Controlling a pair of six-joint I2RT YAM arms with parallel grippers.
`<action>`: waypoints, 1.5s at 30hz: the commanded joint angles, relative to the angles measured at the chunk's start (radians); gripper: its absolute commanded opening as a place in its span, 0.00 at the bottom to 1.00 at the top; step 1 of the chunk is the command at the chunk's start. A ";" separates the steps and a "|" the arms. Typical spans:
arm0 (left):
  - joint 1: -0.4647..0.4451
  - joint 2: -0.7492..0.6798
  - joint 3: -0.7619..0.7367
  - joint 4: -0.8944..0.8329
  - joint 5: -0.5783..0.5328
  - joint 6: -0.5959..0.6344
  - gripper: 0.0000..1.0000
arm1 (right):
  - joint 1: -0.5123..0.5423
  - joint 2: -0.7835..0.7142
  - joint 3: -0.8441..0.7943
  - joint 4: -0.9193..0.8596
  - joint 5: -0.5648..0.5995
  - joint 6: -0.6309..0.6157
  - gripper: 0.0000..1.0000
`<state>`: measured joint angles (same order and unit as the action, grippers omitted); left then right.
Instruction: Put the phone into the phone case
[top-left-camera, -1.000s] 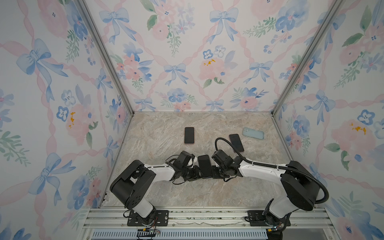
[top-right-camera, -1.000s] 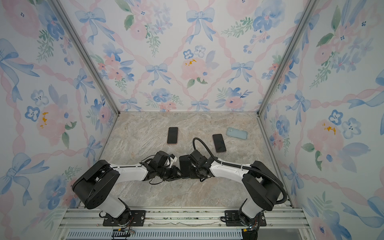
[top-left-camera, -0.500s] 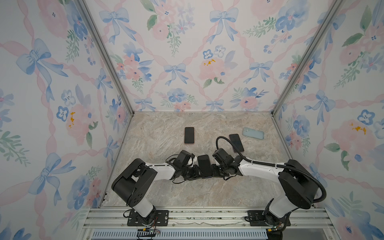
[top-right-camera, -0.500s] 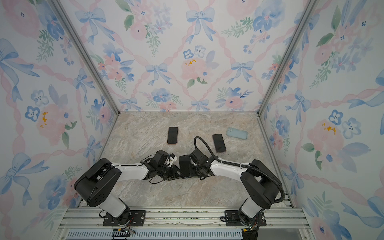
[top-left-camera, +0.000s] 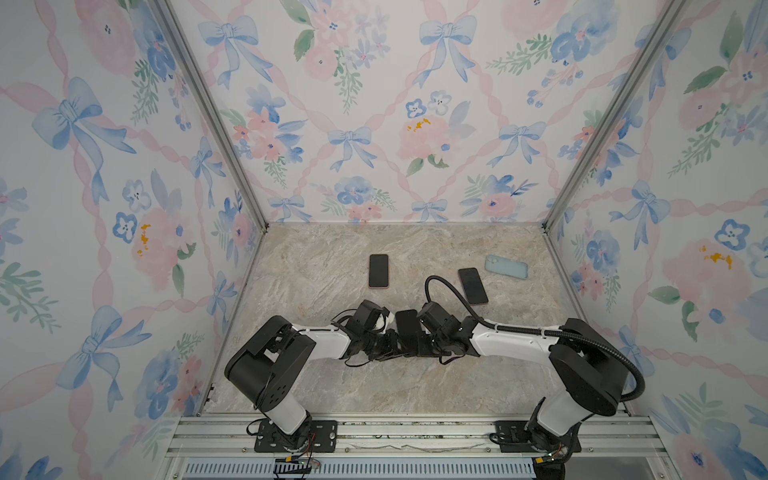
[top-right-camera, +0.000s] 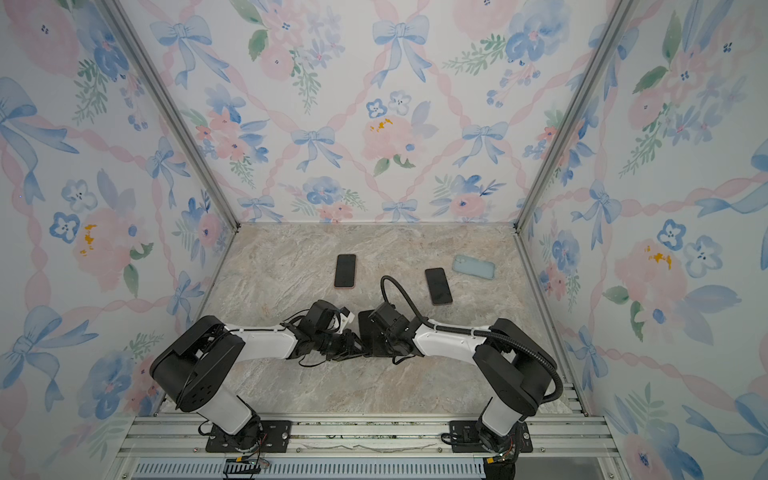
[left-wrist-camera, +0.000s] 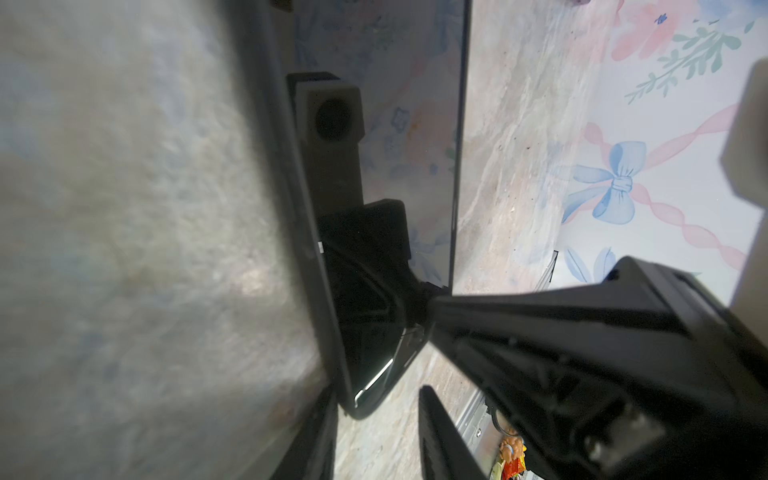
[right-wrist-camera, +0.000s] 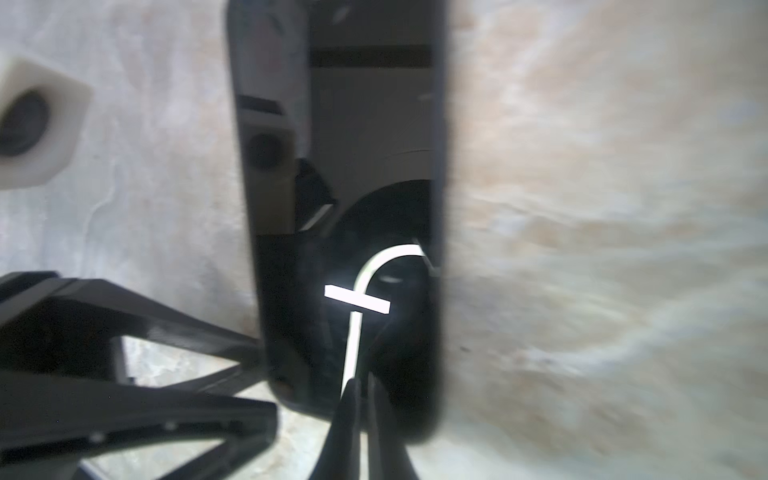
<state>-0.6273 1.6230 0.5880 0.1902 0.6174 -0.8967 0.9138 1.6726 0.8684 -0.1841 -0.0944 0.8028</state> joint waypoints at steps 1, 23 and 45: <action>-0.018 0.044 -0.013 0.014 -0.021 0.005 0.35 | 0.034 0.097 -0.068 -0.065 -0.050 0.010 0.09; 0.026 0.036 0.050 -0.167 -0.100 0.074 0.38 | -0.103 -0.054 0.084 -0.243 0.027 -0.200 0.34; -0.014 0.121 0.137 -0.161 -0.096 0.076 0.32 | -0.064 0.056 0.036 -0.165 0.015 -0.126 0.19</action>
<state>-0.6151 1.6863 0.7185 0.0505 0.5804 -0.8417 0.8154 1.6814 0.9318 -0.3508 -0.0746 0.6575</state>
